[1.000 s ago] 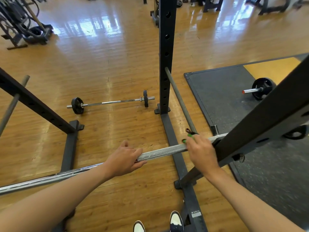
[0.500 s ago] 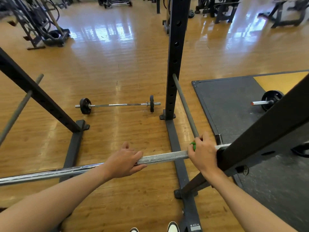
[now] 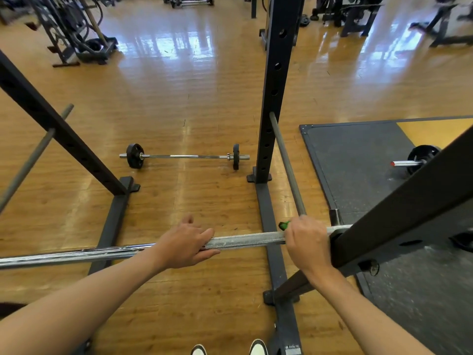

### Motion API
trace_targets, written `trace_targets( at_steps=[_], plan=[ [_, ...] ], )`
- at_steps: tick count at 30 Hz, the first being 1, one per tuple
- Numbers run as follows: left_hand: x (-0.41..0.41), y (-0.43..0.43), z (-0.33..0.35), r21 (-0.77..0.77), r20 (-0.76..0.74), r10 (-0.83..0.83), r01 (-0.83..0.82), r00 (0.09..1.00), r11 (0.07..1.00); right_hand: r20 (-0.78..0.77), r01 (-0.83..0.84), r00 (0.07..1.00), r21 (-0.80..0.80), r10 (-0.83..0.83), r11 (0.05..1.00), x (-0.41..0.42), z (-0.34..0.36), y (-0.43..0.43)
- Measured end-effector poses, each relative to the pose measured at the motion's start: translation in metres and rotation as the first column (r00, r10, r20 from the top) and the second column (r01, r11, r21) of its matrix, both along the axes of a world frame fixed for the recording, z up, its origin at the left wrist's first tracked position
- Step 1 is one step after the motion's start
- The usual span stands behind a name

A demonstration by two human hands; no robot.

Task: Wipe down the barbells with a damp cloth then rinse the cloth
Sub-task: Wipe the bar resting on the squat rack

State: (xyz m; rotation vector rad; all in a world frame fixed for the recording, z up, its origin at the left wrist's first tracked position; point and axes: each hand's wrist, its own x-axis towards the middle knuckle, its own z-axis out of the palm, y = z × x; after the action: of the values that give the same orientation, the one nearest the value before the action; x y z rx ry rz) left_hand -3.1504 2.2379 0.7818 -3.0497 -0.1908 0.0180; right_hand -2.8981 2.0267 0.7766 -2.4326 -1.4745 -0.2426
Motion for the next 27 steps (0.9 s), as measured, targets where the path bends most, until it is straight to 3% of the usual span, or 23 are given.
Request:
trace_targets(
  at_steps=[2,4,6,8,12,15,18,20,25,27],
  plan=[
    [0.0,-0.002,0.002,0.003,0.014,0.007,-0.007,1.0,1.0,-0.08,0.167,0.982,-0.023,-0.169,0.986,-0.003,0.006,0.009],
    [0.0,-0.001,0.001,0.002,0.003,0.009,-0.009,1.0,1.0,-0.136,0.221,0.961,-0.144,-0.24,0.965,-0.013,0.012,0.027],
    [-0.001,-0.001,-0.001,-0.012,0.011,0.013,-0.012,1.0,1.0,-0.192,0.171,0.958,-0.216,-0.213,0.961,-0.024,0.015,0.039],
    [-0.001,0.0,-0.001,-0.019,0.018,0.017,-0.016,1.0,1.0,-0.194,0.063,0.977,-0.159,-0.094,0.985,-0.034,0.019,0.039],
    [-0.001,0.0,-0.003,0.014,0.036,0.018,-0.018,0.999,1.0,-0.026,-0.112,0.993,-0.031,0.111,0.993,-0.019,0.002,0.002],
    [-0.001,-0.001,-0.002,0.004,0.016,0.034,-0.034,0.999,0.999,-0.008,0.047,0.999,0.005,-0.047,0.999,0.001,0.001,-0.007],
    [0.0,-0.002,-0.002,0.003,0.008,0.034,-0.034,0.999,0.999,0.014,0.202,0.979,-0.067,-0.202,0.977,-0.012,0.006,0.018],
    [-0.002,-0.001,-0.003,-0.005,0.002,0.041,-0.041,0.999,0.999,0.023,0.138,0.99,-0.089,-0.137,0.986,-0.033,0.011,0.029],
    [-0.002,0.0,-0.006,-0.011,0.031,0.038,-0.037,0.999,0.999,-0.042,-0.095,0.994,0.05,0.097,0.994,-0.035,0.003,0.001],
    [-0.002,0.0,-0.007,0.026,0.075,0.028,-0.03,0.997,0.999,-0.036,-0.068,0.997,0.026,0.069,0.997,-0.019,0.0,-0.007]
  ],
)
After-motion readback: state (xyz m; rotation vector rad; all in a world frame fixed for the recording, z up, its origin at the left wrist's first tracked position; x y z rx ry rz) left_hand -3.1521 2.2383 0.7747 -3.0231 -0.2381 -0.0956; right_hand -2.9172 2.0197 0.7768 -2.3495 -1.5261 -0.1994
